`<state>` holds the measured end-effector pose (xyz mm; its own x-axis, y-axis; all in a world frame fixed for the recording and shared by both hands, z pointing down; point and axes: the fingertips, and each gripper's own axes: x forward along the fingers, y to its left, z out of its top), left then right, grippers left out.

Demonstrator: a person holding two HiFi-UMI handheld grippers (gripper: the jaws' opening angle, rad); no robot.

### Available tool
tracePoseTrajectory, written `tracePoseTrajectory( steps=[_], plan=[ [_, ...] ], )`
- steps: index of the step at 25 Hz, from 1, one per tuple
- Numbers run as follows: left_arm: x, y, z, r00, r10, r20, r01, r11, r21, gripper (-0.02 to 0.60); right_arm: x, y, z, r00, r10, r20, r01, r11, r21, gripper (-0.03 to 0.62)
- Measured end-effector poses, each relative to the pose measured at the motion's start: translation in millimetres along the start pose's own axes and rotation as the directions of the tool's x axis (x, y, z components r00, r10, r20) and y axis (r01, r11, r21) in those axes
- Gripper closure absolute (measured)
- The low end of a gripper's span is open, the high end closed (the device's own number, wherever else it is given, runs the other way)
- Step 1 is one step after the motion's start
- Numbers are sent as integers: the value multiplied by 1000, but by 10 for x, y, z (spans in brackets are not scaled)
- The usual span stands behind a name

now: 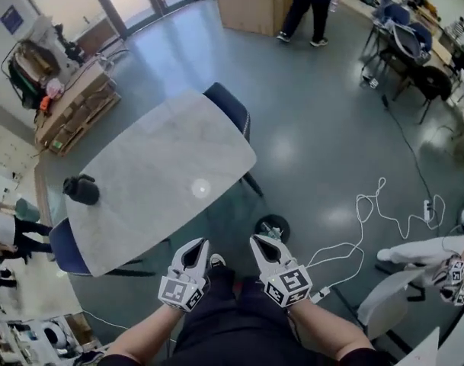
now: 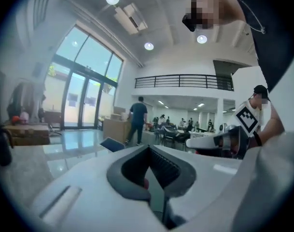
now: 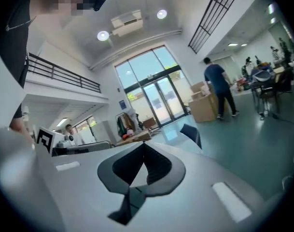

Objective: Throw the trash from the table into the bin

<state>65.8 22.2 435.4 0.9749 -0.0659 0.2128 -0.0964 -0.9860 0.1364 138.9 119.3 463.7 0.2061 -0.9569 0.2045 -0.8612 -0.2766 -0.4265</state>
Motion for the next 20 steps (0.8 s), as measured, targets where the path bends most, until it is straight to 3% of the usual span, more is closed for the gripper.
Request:
tracePoseTrajectory(
  steps=[4, 8, 15, 20],
  plan=[
    [-711, 351, 533, 974, 192, 119, -192, 981, -16, 580, 390, 852, 473, 977, 213, 11, -211, 973, -95, 568],
    [-1316, 558, 698, 940, 283, 190, -282, 959, -36, 580, 498, 1614, 599, 944, 329, 21, -324, 938, -125, 568],
    [-2247, 590, 847, 881, 388, 271, -397, 918, -24, 580, 538, 2449, 345, 915, 401, -39, -402, 901, -166, 568],
    [-3053, 719, 549, 839, 485, 245, -478, 873, -94, 580, 423, 3158, -75, 893, 440, -95, -450, 873, -188, 568]
  ],
)
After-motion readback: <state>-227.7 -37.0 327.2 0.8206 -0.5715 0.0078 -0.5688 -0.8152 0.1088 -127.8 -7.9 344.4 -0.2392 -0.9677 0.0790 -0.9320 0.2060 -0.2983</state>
